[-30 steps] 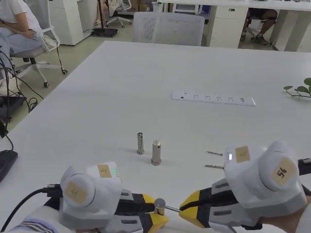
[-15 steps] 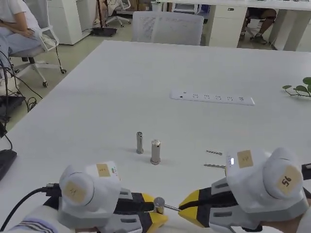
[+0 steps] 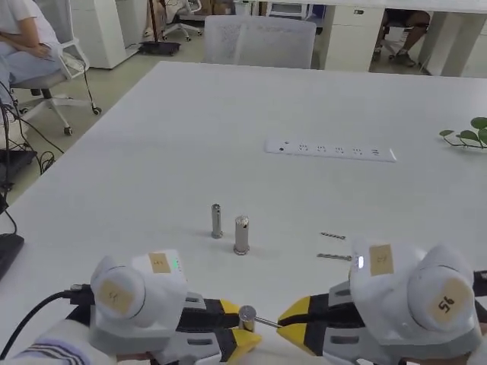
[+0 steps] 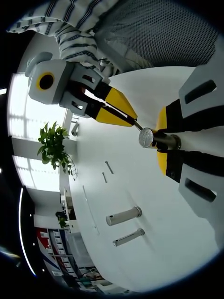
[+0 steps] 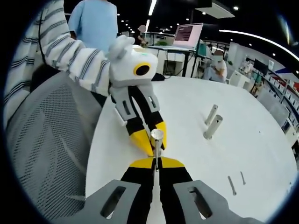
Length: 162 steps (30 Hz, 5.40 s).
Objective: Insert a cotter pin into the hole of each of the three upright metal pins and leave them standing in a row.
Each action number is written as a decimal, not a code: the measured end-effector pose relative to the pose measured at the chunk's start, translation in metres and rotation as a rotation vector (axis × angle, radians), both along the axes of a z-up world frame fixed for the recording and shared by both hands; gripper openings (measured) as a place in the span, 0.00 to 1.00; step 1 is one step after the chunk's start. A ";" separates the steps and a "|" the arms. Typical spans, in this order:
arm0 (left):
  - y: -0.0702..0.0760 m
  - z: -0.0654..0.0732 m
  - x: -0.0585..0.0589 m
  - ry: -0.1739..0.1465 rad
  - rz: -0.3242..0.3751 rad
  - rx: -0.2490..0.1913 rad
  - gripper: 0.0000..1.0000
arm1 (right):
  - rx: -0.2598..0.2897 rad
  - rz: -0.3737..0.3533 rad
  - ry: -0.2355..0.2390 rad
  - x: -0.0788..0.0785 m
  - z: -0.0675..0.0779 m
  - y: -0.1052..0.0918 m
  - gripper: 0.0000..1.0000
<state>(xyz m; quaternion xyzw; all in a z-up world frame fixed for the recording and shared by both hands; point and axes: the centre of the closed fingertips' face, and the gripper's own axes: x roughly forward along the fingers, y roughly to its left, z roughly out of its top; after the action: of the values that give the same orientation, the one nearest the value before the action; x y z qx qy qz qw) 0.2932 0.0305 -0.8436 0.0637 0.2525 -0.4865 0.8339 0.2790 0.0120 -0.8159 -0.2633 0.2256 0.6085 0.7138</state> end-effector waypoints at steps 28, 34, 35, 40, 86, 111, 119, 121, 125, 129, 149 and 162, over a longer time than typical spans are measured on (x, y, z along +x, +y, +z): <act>0.001 0.000 0.001 -0.002 -0.002 0.011 0.11 | 0.009 -0.045 0.050 0.002 -0.001 0.006 0.03; 0.001 0.001 0.003 -0.009 0.003 0.014 0.11 | 0.012 -0.043 0.044 0.004 -0.001 0.005 0.02; 0.001 0.001 0.003 -0.007 0.004 0.013 0.11 | 0.012 -0.041 0.041 0.003 -0.001 0.005 0.02; 0.001 0.000 0.002 -0.008 0.002 0.013 0.11 | 0.015 -0.041 0.046 0.003 -0.002 0.005 0.02; -0.011 0.001 -0.003 -0.012 -0.061 0.026 0.12 | 0.046 -0.045 0.112 0.001 0.001 0.014 0.03; -0.004 -0.009 -0.008 0.000 -0.093 0.085 0.12 | 0.049 -0.024 0.086 -0.001 0.004 0.003 0.09; -0.003 -0.007 -0.007 -0.020 -0.108 0.083 0.11 | 0.046 -0.031 0.089 0.000 0.001 0.001 0.08; -0.003 -0.007 -0.007 -0.023 -0.111 0.086 0.11 | 0.045 -0.032 0.088 0.001 0.001 0.000 0.08; -0.002 -0.007 -0.008 -0.021 -0.112 0.087 0.11 | 0.043 -0.035 0.098 0.002 0.001 -0.002 0.05; -0.002 -0.007 -0.009 -0.020 -0.113 0.084 0.11 | 0.043 -0.028 0.098 0.001 0.001 -0.003 0.05; -0.005 -0.007 -0.012 -0.006 -0.116 0.073 0.11 | 0.048 0.018 0.096 0.000 0.001 0.000 0.05; -0.007 -0.006 -0.012 -0.005 -0.116 0.072 0.11 | 0.057 0.021 0.101 -0.001 0.002 0.007 0.05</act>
<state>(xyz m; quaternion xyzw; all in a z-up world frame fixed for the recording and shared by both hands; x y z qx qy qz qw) 0.2808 0.0237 -0.8492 0.1093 0.2638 -0.5244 0.8022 0.2785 0.0188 -0.8134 -0.2143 0.2409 0.6346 0.7024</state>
